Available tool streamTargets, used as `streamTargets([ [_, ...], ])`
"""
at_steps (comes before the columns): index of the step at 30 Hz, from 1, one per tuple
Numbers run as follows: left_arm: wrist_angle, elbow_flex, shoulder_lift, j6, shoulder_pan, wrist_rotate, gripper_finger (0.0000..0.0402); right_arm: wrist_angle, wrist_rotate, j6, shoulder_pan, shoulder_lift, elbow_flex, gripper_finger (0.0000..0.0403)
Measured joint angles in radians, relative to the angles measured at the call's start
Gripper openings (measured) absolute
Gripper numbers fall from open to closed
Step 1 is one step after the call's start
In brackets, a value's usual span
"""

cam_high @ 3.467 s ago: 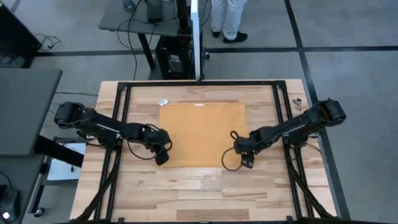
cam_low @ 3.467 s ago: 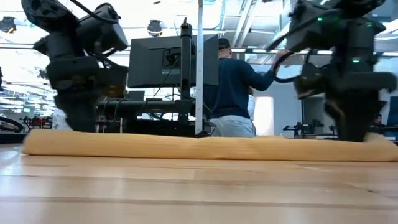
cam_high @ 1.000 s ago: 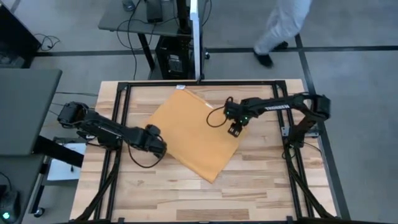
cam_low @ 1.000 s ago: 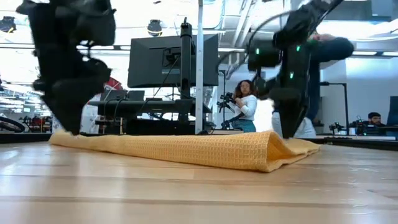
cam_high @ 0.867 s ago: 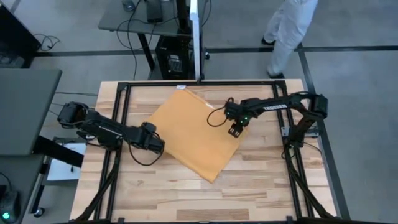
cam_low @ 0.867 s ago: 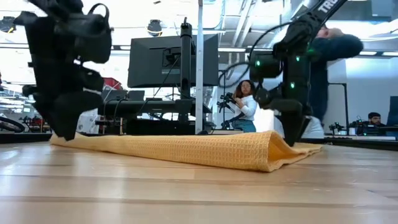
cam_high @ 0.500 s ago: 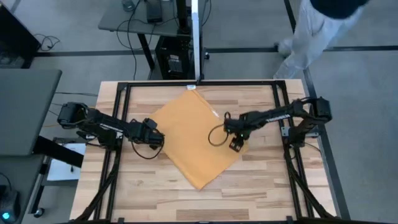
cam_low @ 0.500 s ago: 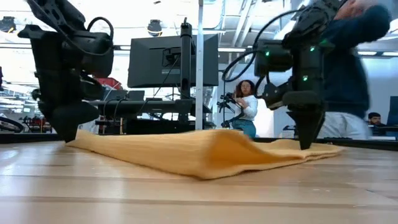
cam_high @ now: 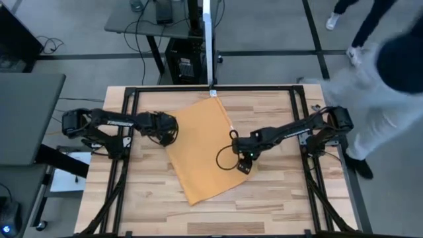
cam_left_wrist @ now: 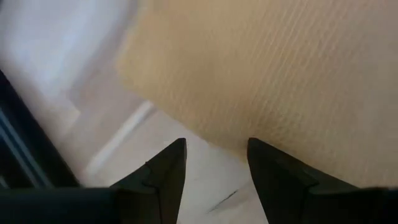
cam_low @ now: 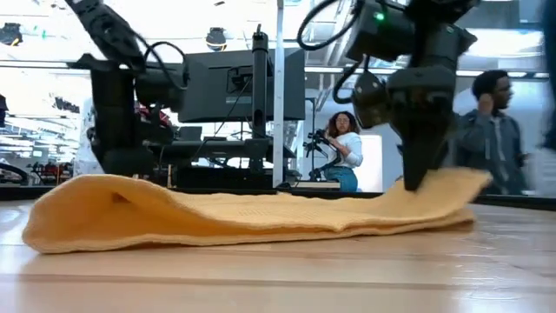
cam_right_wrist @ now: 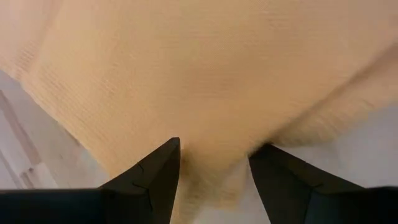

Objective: Roll towel
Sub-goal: Roll the yellow towel

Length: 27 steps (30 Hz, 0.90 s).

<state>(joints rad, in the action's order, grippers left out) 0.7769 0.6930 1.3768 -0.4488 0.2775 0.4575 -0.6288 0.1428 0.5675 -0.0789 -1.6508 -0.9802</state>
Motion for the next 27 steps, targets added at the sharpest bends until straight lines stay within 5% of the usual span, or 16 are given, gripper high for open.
streamTargets([
  [3, 0.053, 0.063, -0.039, -0.028, -0.015, -0.027, 0.0155, -0.060, -0.003, -0.014, 0.025, 0.002, -0.030, 0.0182],
  [8, 0.132, 0.116, -0.062, -0.186, 0.006, -0.211, 0.0154, -0.075, -0.010, 0.065, 0.018, 0.002, -0.013, 0.0182],
  [19, 0.034, -0.039, -0.023, -0.166, 0.087, -0.188, 0.0154, 0.157, -0.170, 0.345, -0.103, -0.008, 0.114, 0.0182],
  [27, -0.140, -0.053, 0.053, -0.013, 0.162, -0.175, 0.0155, 0.294, -0.192, 0.459, -0.143, -0.001, 0.205, 0.0182],
])
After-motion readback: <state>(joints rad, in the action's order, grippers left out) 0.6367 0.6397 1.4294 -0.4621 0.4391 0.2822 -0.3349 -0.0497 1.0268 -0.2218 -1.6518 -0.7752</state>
